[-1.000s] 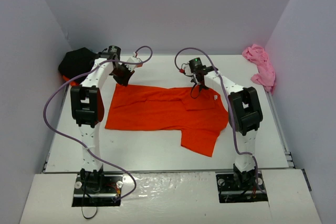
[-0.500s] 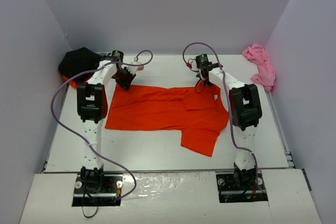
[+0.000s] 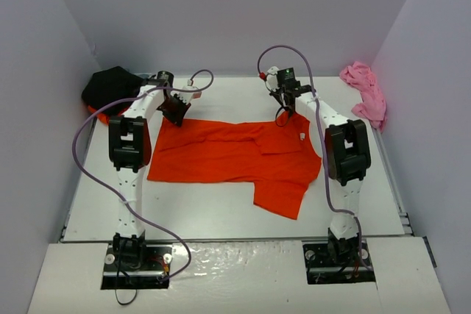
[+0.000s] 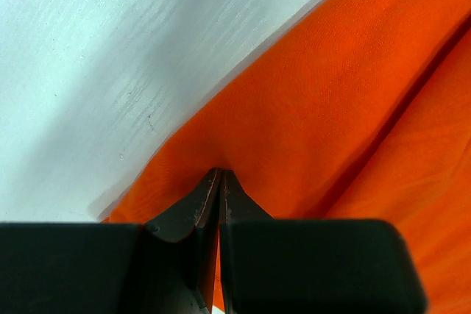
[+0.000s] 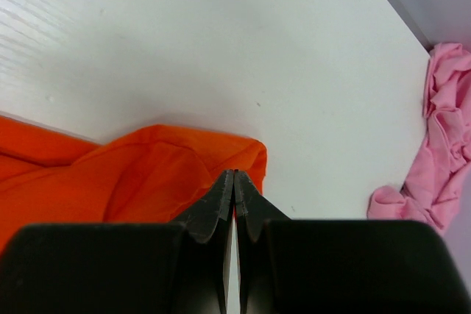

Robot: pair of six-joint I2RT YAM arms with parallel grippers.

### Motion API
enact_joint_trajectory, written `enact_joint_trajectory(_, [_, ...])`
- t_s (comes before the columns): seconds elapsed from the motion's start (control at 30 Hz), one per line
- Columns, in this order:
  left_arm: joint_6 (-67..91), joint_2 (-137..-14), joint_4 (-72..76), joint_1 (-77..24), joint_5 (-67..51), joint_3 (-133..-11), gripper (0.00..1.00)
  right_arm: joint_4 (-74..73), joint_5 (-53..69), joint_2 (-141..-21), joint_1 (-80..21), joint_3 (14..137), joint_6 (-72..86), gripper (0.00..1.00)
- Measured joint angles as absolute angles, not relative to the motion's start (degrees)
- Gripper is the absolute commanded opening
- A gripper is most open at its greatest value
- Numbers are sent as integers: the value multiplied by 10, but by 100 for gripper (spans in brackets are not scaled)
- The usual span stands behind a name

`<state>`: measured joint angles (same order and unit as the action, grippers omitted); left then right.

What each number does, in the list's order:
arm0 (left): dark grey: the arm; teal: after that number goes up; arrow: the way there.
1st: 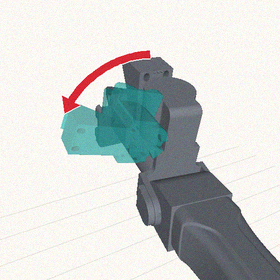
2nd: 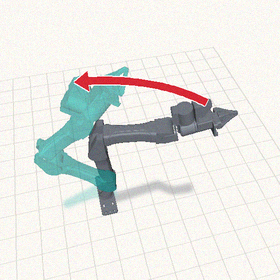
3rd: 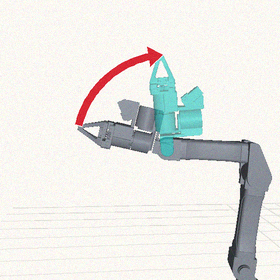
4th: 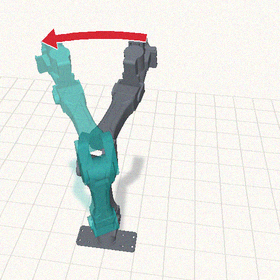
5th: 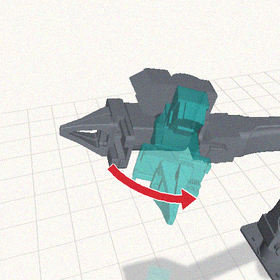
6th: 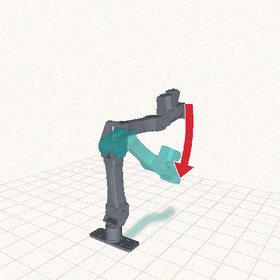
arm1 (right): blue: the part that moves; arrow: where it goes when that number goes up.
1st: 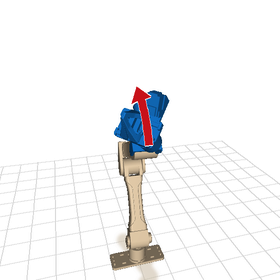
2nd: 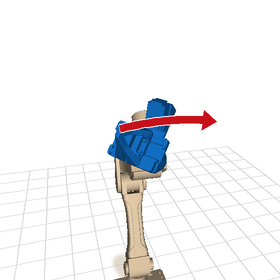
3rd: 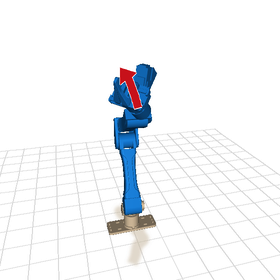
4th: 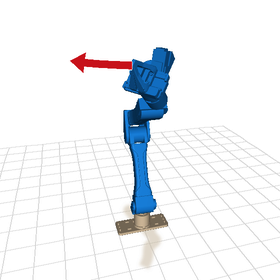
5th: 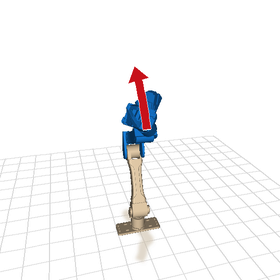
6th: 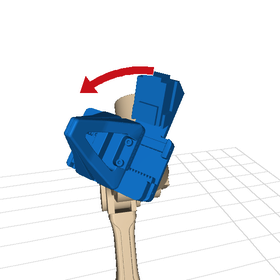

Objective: Fold and stack the t-shirts
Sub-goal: Fold the tshirt

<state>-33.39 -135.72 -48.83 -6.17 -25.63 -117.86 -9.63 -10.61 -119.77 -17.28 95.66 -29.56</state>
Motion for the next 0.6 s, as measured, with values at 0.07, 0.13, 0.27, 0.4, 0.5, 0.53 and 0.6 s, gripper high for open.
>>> enact_joint_trajectory(0.07, [-331, -1357, -488, -61, -256, -1179, 0, -95, -89, -1198, -173, 957, -288, 0])
enact_joint_trajectory(0.13, [-329, -1357, -487, -61, -256, -1179, 0, -95, -72, -1198, -173, 957, -282, 0])
enact_joint_trajectory(0.27, [-326, -1358, -488, -61, -256, -1180, 0, -99, -49, -1208, -173, 968, -273, 0])
enact_joint_trajectory(0.4, [-323, -1364, -491, -61, -256, -1190, 0, -102, -37, -1230, -173, 977, -270, 0])
enact_joint_trajectory(0.5, [-320, -1376, -498, -61, -257, -1210, 0, -109, -36, -1247, -173, 980, -270, 0])
enact_joint_trajectory(0.53, [-319, -1380, -501, -61, -257, -1218, 0, -112, -36, -1252, -173, 980, -270, 0])
enact_joint_trajectory(0.6, [-315, -1387, -506, -61, -257, -1231, 0, -116, -39, -1262, -173, 980, -270, 0])
